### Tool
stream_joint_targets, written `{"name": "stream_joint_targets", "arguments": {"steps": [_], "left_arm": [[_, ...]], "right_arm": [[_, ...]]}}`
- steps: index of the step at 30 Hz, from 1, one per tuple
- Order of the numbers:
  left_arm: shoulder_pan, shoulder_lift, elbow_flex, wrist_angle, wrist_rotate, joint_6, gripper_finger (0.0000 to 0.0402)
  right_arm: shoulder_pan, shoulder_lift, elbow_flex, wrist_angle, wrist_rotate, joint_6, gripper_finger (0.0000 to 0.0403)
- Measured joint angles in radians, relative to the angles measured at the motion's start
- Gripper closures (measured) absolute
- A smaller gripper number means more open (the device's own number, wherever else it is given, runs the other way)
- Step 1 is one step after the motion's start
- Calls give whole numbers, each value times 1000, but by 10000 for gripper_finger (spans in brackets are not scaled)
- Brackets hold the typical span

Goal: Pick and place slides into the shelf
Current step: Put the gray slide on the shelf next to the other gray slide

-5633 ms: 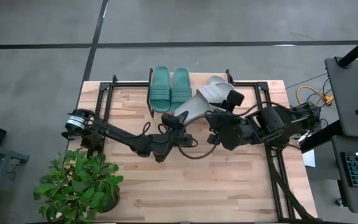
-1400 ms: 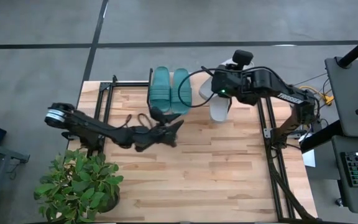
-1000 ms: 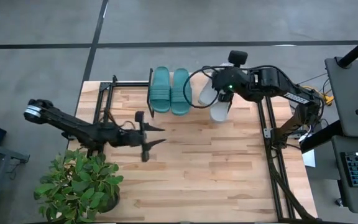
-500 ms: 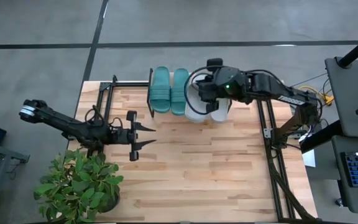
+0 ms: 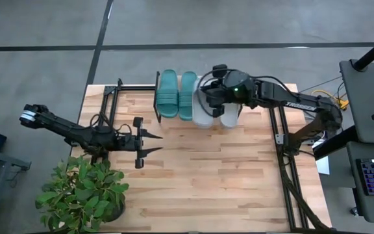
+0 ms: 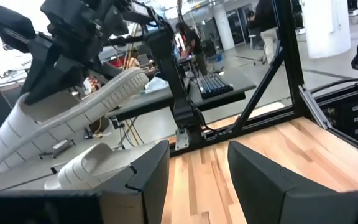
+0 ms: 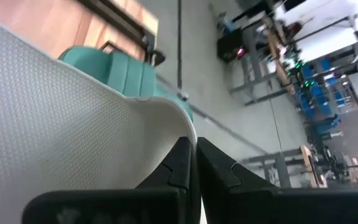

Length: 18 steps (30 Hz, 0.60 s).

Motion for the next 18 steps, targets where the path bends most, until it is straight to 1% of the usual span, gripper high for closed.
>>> {"name": "stream_joint_targets", "arguments": {"steps": [7, 10, 13, 18], "left_arm": [[0, 7, 0, -12, -8, -23, 252], [0, 6, 0, -13, -8, -23, 252], [0, 5, 0, -13, -10, -22, 252], [0, 7, 0, -15, -15, -22, 252]], "right_arm": [[-75, -125, -280, 344, -131, -47, 394], [-103, -161, -377, 434, -138, -73, 394], [-137, -183, -464, 519, -156, -60, 394], [-175, -186, -588, 681, -203, -86, 394]]}}
